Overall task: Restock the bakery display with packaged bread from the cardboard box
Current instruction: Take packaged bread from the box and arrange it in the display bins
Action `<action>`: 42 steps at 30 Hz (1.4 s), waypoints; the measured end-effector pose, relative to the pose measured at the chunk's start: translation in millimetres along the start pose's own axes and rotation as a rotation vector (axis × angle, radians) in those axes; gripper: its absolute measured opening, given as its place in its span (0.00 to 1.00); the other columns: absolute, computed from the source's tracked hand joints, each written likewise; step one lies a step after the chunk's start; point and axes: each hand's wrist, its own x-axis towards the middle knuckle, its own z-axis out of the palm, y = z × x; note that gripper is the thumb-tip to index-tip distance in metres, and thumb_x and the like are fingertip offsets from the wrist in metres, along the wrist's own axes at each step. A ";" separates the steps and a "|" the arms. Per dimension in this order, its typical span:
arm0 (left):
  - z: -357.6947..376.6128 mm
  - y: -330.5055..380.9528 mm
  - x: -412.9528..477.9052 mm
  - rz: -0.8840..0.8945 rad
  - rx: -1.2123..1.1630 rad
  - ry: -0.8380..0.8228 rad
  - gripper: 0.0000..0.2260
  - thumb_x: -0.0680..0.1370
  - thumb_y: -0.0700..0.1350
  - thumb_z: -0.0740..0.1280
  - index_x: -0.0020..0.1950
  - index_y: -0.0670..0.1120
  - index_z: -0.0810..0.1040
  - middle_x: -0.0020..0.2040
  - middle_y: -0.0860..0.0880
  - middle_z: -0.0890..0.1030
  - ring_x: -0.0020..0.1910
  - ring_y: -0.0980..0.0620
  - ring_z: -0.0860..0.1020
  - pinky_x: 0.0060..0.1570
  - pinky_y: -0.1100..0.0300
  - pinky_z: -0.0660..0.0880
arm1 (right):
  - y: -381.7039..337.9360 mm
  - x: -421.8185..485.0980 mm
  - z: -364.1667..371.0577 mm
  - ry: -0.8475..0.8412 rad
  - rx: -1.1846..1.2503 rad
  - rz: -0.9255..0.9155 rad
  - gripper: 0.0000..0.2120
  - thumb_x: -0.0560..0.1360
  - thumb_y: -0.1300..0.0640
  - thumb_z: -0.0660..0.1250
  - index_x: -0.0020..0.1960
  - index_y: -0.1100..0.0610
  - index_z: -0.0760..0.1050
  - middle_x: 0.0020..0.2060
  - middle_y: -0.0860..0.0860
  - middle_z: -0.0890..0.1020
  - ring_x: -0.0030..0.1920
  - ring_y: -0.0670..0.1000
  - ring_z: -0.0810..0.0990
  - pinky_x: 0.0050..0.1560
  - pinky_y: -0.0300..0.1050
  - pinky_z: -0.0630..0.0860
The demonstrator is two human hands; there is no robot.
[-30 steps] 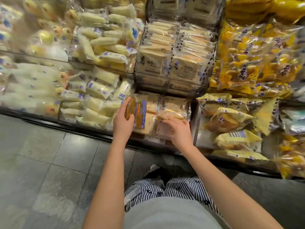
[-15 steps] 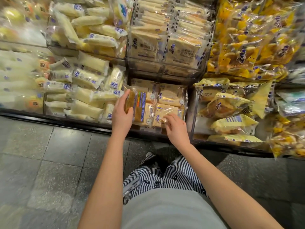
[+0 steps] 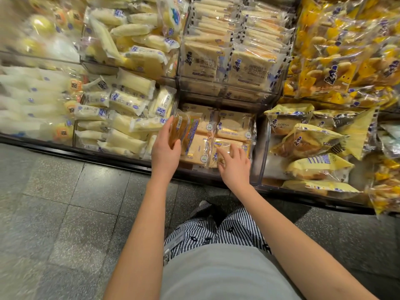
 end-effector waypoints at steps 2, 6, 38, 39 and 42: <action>-3.0 2.6 -0.3 0.080 0.121 0.055 0.25 0.77 0.33 0.63 0.73 0.51 0.70 0.68 0.53 0.74 0.60 0.59 0.70 0.62 0.58 0.70 | -1.0 2.0 -6.1 0.011 0.084 0.023 0.18 0.80 0.53 0.63 0.69 0.45 0.70 0.74 0.53 0.64 0.75 0.58 0.57 0.71 0.61 0.59; 5.6 -0.5 4.8 0.168 0.236 -0.109 0.24 0.75 0.31 0.63 0.66 0.53 0.74 0.62 0.54 0.75 0.55 0.55 0.73 0.56 0.50 0.76 | 0.4 4.4 -23.5 0.120 0.311 0.132 0.17 0.81 0.55 0.61 0.69 0.53 0.73 0.70 0.54 0.70 0.73 0.56 0.62 0.71 0.55 0.61; 9.3 10.8 34.3 0.220 0.189 -0.535 0.29 0.76 0.37 0.70 0.70 0.64 0.71 0.69 0.53 0.76 0.66 0.53 0.73 0.67 0.47 0.72 | 31.1 -14.0 -55.9 0.307 0.723 0.195 0.17 0.81 0.61 0.59 0.69 0.54 0.72 0.62 0.48 0.70 0.59 0.50 0.75 0.64 0.49 0.73; 8.4 9.3 29.2 0.241 0.192 -0.555 0.30 0.76 0.36 0.70 0.70 0.64 0.71 0.69 0.54 0.76 0.67 0.54 0.73 0.68 0.48 0.71 | 31.0 -13.8 -55.6 0.307 0.729 0.199 0.17 0.81 0.61 0.59 0.69 0.54 0.72 0.62 0.49 0.70 0.58 0.50 0.76 0.63 0.49 0.73; 8.1 -0.1 13.0 0.297 0.246 -0.632 0.31 0.76 0.32 0.68 0.70 0.63 0.71 0.67 0.55 0.77 0.67 0.55 0.73 0.70 0.50 0.69 | 30.7 -13.5 -55.0 0.308 0.736 0.194 0.18 0.81 0.61 0.59 0.69 0.55 0.72 0.63 0.51 0.71 0.54 0.48 0.76 0.59 0.44 0.74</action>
